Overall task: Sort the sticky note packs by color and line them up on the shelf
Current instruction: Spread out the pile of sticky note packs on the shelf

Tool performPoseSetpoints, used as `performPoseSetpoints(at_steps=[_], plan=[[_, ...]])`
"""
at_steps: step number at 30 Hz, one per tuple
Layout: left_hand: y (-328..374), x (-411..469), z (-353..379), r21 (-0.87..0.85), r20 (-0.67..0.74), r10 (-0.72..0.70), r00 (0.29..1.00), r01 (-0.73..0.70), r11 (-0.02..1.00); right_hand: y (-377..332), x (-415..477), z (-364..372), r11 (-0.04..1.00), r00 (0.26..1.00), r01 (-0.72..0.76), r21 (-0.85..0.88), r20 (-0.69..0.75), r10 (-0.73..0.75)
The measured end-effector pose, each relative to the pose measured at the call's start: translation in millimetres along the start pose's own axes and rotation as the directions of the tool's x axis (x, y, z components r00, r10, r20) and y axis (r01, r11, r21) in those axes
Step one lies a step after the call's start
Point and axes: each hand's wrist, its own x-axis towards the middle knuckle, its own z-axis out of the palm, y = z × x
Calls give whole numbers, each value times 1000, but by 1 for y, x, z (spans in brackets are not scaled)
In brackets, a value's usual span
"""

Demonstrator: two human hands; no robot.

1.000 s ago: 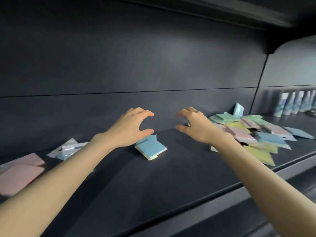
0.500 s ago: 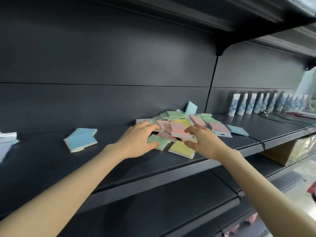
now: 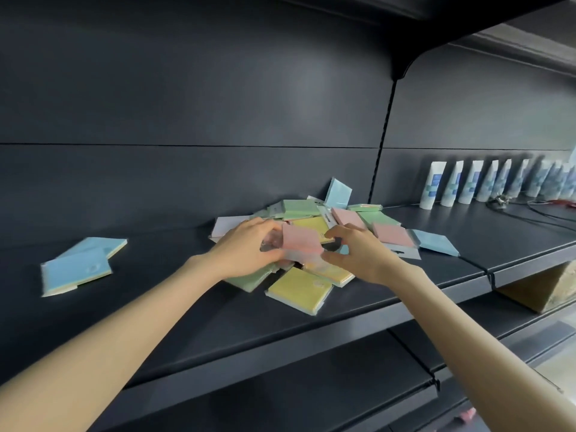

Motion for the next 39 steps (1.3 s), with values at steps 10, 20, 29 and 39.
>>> performPoseSetpoints(at_steps=[10,20,29,39], plan=[[-39,66,23,-10,58,-221,974,222,975,29,83,22,993,985,83,86,144,-95],[-34,82,34,-104,-69,-415,907,407,907,50,129,28,968,939,149,203,278,-203],[-6,81,34,-555,-212,-668,714,474,683,58,138,24,887,931,251,388,153,-330],[21,32,3,-692,-434,-689,580,275,667,32,120,-4,792,950,261,552,-2,-312]])
